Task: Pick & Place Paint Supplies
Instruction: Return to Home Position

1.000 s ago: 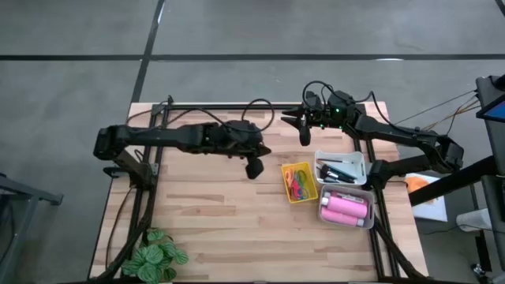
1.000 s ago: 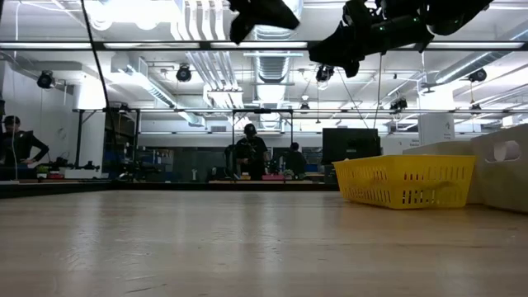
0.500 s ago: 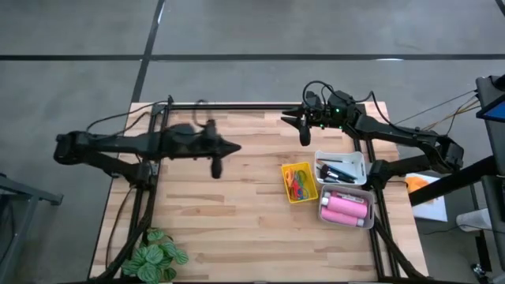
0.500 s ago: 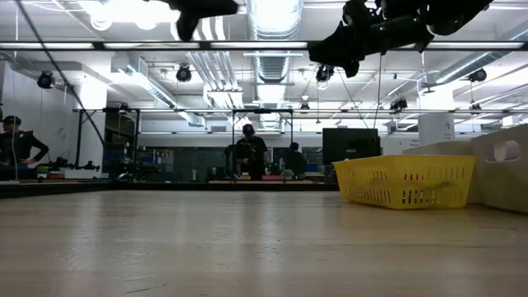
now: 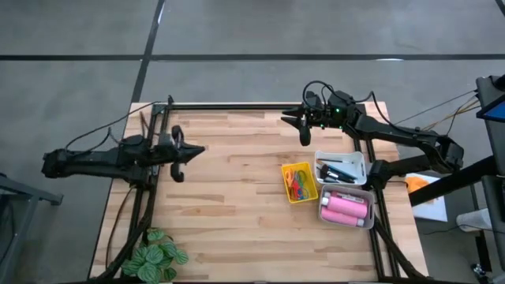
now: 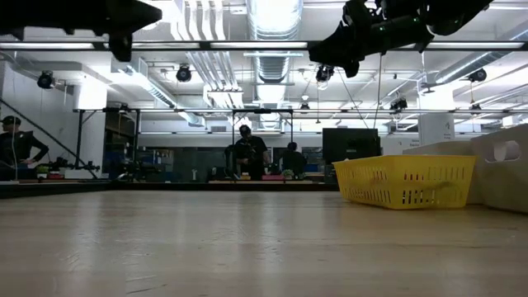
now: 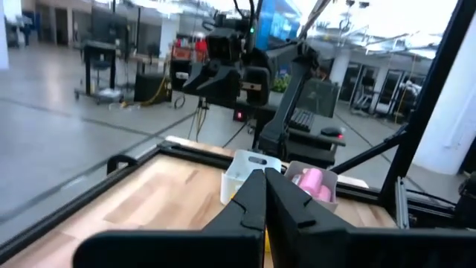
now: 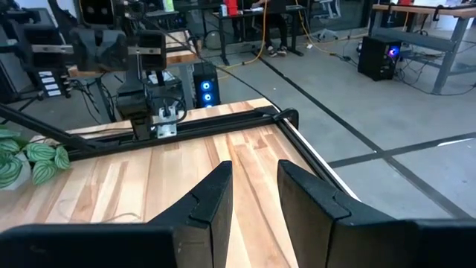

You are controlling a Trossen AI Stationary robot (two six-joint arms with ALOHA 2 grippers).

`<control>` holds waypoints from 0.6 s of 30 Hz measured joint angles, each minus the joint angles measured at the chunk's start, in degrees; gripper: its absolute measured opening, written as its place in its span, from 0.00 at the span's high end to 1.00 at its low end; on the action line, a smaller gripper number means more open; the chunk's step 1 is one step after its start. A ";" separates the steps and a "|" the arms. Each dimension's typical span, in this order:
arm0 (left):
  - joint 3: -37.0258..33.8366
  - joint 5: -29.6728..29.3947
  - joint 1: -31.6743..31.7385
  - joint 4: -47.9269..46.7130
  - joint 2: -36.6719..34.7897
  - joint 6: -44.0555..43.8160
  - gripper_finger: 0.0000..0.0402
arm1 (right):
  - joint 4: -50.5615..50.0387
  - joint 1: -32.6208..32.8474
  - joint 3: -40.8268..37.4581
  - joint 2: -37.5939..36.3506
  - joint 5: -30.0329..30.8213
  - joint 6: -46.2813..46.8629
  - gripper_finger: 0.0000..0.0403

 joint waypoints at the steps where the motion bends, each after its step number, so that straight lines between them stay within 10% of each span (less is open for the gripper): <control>1: -1.33 0.00 0.00 0.10 -1.95 0.51 1.00 | 0.00 -0.02 0.00 0.00 0.00 0.00 0.73; 18: -15.80 0.32 -0.07 -0.17 -25.51 2.09 1.00 | 0.00 -0.01 0.00 -0.02 0.00 0.00 0.73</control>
